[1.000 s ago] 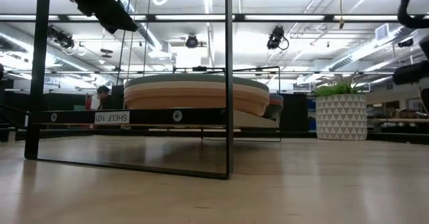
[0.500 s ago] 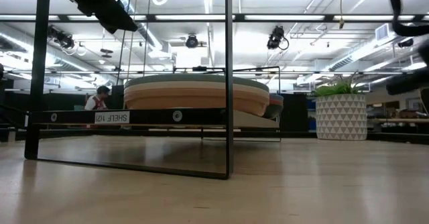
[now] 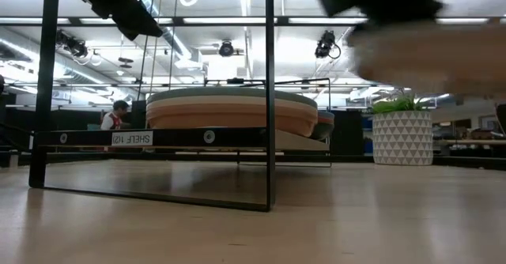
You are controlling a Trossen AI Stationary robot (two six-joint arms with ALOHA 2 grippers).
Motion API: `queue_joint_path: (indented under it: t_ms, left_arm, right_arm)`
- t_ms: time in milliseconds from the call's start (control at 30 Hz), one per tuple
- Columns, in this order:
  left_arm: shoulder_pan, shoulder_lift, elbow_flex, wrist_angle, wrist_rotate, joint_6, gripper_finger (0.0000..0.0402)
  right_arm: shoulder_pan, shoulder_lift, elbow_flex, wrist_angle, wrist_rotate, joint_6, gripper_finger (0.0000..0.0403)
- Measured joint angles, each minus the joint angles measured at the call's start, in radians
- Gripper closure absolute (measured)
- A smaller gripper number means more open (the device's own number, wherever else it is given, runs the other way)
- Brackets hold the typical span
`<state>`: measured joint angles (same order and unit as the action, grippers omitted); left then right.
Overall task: Place and stack plates onto a shelf
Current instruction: Stack the gray plate on top of the light blue plate on the shelf
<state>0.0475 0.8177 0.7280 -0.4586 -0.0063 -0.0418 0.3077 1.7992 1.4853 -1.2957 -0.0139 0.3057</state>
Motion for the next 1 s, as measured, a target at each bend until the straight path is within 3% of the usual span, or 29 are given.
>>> queue_joint_path:
  t_ms: [233, 333, 467, 700, 1000]
  left_arm:
    - [-0.001, 0.000, 0.000, 0.063, 0.004, -0.006, 0.0260]
    - [-0.006, -0.013, 0.000, 0.125, 0.057, -0.026, 0.0260]
    - [-0.021, -0.044, 0.001, 0.192, 0.113, -0.004, 0.0260]
    - [-0.028, -0.108, 0.000, 0.196, 0.093, 0.001, 0.0260]
    - [-0.028, -0.144, 0.000, 0.197, 0.094, -0.022, 0.0260]
  right_arm:
    - [-0.167, 0.000, 0.191, 0.018, -0.001, -0.010, 0.0387]
    - [-0.226, 0.000, 0.229, 0.064, 0.032, -0.022, 0.0383]
    - [-0.279, 0.000, 0.234, 0.174, 0.016, -0.089, 0.0386]
    - [-0.329, 0.052, 0.234, 0.310, -0.027, -0.201, 0.0382]
    - [-0.355, 0.144, 0.233, 0.350, -0.043, -0.283, 0.0374]
